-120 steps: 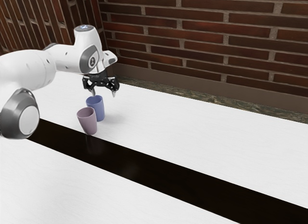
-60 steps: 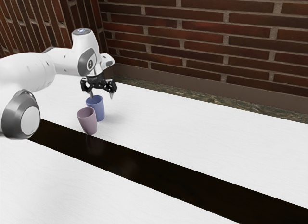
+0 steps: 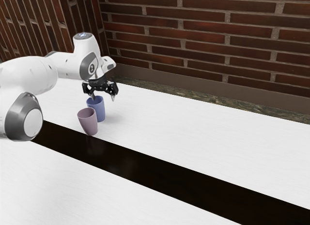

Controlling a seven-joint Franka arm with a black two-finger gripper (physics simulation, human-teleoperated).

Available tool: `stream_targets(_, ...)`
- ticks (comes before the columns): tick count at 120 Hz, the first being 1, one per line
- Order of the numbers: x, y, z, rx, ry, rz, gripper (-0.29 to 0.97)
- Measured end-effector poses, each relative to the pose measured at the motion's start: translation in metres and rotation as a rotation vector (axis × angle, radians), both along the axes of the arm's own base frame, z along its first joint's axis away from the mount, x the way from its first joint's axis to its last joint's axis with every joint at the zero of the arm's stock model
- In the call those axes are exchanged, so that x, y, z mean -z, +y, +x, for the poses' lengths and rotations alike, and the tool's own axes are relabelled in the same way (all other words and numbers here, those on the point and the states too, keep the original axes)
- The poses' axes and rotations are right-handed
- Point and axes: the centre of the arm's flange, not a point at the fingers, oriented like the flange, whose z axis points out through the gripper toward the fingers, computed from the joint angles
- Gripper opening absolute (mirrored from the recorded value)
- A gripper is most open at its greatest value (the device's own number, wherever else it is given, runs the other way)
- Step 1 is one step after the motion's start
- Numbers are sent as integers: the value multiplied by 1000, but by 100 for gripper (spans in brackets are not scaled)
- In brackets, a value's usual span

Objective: Place the left cup onto the right cup

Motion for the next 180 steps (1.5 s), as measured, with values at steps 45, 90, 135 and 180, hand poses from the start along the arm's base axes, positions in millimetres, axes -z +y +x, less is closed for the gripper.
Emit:
stream_targets(45, 20, 4, 0, -1, 12, -5, 68)
stream_targets(90, 29, 6, -2, -9, 20, -19, 53)
stream_targets(135, 27, 5, -3, -19, 20, -45, -2)
stream_targets(180, 20, 7, -5, -25, 34, -41, -8)
